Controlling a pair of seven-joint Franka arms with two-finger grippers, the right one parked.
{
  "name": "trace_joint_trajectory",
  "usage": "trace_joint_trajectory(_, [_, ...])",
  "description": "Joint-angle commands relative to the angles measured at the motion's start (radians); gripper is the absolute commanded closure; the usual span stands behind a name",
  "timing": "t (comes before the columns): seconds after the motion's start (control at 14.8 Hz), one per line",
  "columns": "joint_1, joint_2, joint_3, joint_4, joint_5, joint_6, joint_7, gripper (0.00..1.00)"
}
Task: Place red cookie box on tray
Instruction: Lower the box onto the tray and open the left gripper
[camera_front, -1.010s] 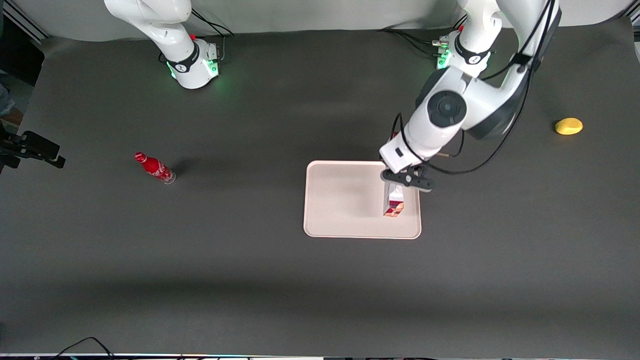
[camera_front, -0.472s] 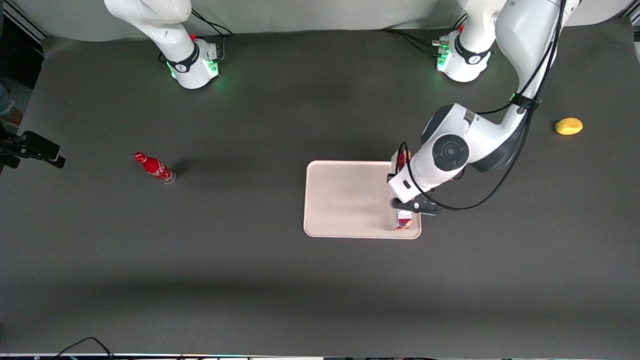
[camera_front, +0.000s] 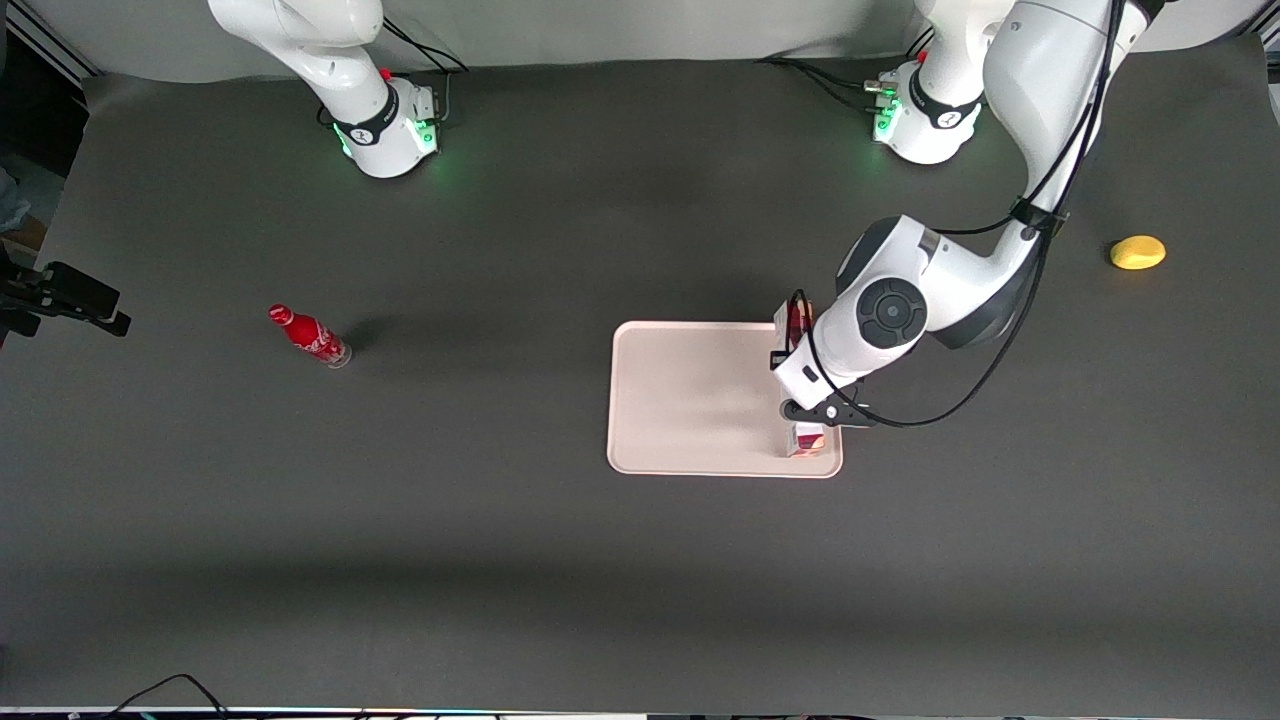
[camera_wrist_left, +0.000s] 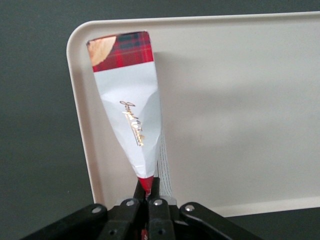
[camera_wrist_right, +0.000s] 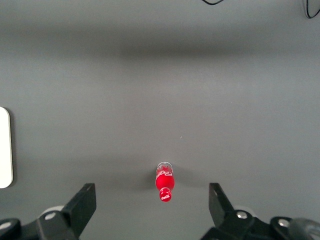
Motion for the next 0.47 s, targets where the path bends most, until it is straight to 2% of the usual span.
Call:
trace_joint_trajectory(0.0, [-0.008, 0.002, 0.011, -0.019, 0.059, 0.041, -0.031, 1.00])
trace_joint_trajectory(0.4, [-0.008, 0.018, 0.025, -0.016, 0.096, 0.064, -0.031, 1.00])
